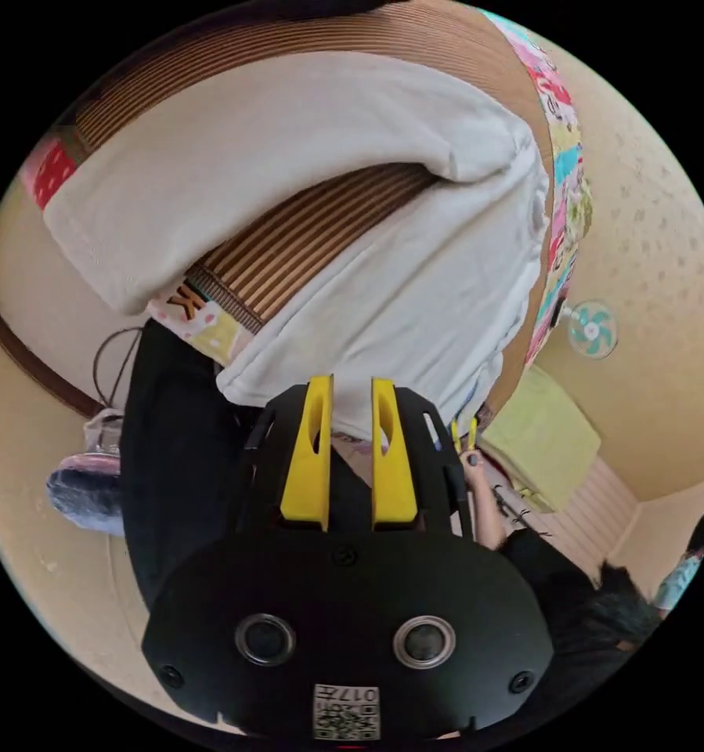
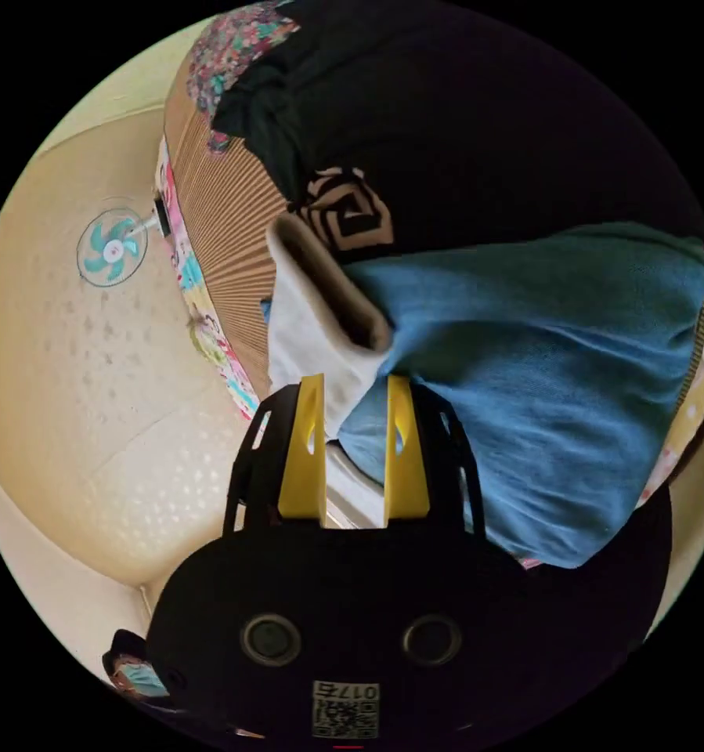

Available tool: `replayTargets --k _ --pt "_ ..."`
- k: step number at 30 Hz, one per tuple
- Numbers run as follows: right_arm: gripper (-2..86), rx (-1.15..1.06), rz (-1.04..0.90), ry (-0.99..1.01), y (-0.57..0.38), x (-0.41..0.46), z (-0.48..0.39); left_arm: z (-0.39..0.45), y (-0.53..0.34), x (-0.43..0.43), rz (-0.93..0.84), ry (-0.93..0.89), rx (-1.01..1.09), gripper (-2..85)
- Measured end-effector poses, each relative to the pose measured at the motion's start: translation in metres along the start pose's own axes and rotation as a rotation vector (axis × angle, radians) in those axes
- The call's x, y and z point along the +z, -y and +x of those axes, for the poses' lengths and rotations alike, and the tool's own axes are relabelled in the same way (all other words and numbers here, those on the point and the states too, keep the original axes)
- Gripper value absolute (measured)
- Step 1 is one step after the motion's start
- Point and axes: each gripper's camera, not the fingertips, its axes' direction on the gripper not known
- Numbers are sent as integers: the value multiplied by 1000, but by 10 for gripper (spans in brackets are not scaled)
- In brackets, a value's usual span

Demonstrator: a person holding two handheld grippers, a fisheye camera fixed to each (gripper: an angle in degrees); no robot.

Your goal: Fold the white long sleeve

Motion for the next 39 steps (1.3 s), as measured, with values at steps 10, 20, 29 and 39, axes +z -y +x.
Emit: replayTargets --k 10,20,29,39 --pt "36 -346 78 96 -28 -87 -196 -78 12 -108 436 -561 -369 131" --pt "44 -1334 -293 36 -261 79 -379 -137 26 -125 596 -783 -498 137" --pt "57 -1097 -991 -734 -384 367 -55 -185 3 -101 665 -1034 -614 114" --pt "37 -1285 -1098 -948 -358 214 24 -246 -48 -64 750 -1155 -668 122"
